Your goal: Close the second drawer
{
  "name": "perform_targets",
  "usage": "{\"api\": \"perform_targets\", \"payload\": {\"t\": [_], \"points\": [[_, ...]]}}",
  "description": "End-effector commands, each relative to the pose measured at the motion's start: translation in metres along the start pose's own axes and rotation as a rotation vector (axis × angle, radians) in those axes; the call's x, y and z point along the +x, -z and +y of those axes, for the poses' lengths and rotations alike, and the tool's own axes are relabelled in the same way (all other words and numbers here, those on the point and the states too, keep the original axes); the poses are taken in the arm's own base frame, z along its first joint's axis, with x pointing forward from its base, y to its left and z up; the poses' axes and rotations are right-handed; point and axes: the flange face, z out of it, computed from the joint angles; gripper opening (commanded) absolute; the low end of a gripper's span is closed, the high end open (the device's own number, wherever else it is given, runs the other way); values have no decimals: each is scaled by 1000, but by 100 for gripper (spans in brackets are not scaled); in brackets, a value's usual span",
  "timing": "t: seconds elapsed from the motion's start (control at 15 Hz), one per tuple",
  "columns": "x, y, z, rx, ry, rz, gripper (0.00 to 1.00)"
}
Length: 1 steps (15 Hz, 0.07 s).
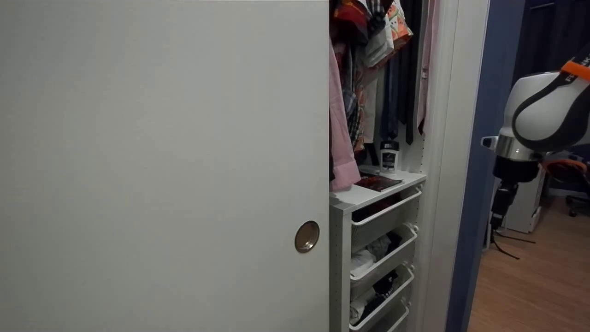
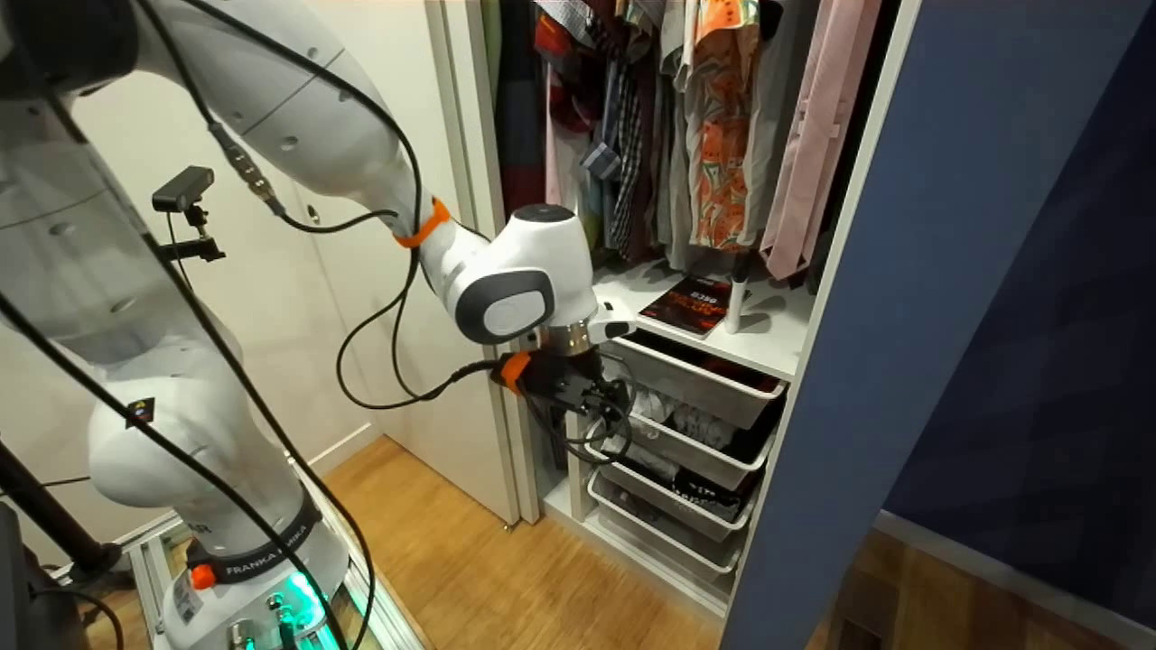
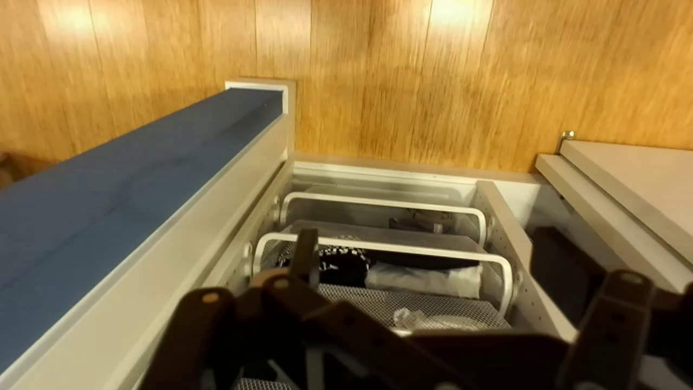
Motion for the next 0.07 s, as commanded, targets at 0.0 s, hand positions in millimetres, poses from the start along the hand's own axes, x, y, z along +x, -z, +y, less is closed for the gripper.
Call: {"api": "perform_targets", "payload": {"t": [0.0], "points": [[-3,4,-3,0,2,7,100]]}}
